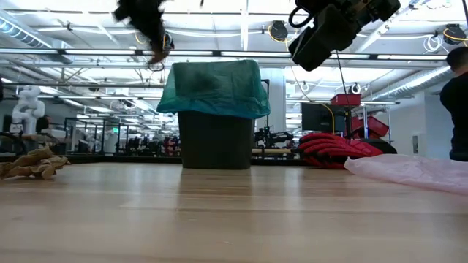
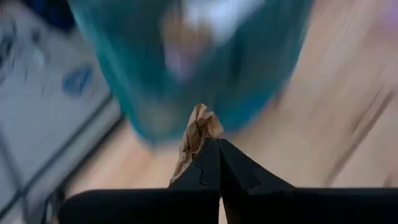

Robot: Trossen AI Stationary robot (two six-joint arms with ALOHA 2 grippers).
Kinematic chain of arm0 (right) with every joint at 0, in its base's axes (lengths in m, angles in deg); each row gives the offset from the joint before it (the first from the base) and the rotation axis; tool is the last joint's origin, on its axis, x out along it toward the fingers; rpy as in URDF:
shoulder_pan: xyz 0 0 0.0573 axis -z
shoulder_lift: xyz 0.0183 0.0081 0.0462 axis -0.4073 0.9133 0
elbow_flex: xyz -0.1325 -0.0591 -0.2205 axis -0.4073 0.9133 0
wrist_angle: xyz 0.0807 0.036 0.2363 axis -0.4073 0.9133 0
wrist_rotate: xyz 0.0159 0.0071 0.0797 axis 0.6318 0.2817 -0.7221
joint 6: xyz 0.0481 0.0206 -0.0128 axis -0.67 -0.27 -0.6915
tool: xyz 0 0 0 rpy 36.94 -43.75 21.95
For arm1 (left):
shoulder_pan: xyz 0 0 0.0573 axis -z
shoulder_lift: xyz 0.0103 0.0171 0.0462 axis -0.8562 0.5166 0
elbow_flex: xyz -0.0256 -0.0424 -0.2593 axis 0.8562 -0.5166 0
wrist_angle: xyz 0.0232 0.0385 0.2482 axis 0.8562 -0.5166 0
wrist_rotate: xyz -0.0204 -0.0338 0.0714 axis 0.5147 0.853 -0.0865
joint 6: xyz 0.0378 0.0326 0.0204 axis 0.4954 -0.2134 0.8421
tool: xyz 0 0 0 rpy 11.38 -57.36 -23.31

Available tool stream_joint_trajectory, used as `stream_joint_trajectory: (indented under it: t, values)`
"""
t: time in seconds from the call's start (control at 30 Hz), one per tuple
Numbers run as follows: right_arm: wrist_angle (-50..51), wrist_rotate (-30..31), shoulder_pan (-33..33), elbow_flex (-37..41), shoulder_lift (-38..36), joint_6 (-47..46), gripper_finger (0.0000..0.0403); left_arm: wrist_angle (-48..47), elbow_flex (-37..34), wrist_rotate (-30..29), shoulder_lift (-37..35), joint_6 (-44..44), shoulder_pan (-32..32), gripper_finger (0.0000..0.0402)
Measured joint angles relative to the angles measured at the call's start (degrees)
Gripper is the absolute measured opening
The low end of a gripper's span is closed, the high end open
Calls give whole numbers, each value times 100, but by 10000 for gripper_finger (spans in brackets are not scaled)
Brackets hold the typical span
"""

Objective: Place trash/remove bag and relplace
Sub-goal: Put the brown napkin into the trash bin

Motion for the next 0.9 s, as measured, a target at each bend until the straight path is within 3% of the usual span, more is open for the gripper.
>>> stream_joint_trajectory:
  t: [0.1, 0.2, 0.33, 0.4, 0.63, 0.9]
  values:
    - [-61, 12, 2, -1, 0, -2, 50, 1082, 284, 184, -135, 1303, -344, 0]
    - [-210, 21, 0, -1, 0, 2, 44, 2054, 415, 958, -163, 2428, -865, 0]
    - [-240, 21, 1, -1, 0, 0, 38, 2663, 526, 2129, 32, 3052, -1741, 0]
    - [-249, 21, 0, -1, 0, -1, 36, 2730, 527, 2447, 246, 3303, -2133, 0]
    - [-246, 21, 1, -1, 0, -46, 34, 2969, 527, 2650, 1007, 4234, -2744, 9]
    - [-242, 21, 1, -1, 0, -46, 34, 2987, 525, 2845, 1397, 4660, -2748, 101]
